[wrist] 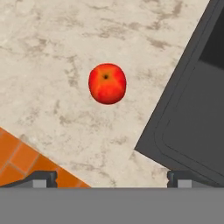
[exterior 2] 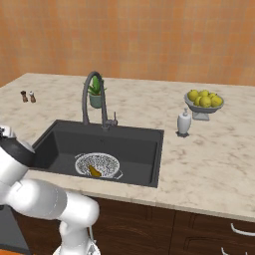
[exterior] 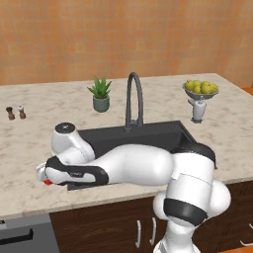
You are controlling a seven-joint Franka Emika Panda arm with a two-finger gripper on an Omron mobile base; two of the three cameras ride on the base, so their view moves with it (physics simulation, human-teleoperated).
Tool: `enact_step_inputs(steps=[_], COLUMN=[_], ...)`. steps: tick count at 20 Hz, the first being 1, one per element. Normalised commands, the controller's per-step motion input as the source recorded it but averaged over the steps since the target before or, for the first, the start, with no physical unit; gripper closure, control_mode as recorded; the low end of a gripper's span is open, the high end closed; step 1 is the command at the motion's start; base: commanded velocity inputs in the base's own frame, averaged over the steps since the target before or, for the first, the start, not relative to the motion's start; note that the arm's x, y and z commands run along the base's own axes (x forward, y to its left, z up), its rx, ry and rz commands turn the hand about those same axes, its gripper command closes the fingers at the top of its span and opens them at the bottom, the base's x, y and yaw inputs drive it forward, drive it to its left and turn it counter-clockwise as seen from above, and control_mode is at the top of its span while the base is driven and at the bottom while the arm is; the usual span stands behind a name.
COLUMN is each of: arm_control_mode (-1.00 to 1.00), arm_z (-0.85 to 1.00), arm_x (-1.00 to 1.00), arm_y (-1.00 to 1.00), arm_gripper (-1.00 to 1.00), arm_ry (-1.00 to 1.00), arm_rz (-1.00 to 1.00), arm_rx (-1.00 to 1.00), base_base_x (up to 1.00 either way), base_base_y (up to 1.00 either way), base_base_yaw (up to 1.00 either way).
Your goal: Put the colander in the sink, put the apple, pear in the colander, and turn on the sink faucet and pour water over the colander.
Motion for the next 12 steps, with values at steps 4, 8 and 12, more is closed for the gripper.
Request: enact_step_inputs(steps=[4,8,12], arm_control_mode=[-1.00,-1.00,-1.00], arm_z=[-0.21,-0.11,-0.08], arm_x=[0.11,0.07,0.02], arm_y=[0.15,0.06,0.03], arm_gripper=[-1.00,-1.00,-1.00], arm_ry=[0.00,0.00,0.03], arm_rz=[0.00,0.00,0.00], arm_rx=[0.00,0.00,-0.01], base_base_x=[0.00,0.00,0.00], base_base_y=[0.00,0.00,0.00], base_base_yaw=[0.00,0.00,0.00])
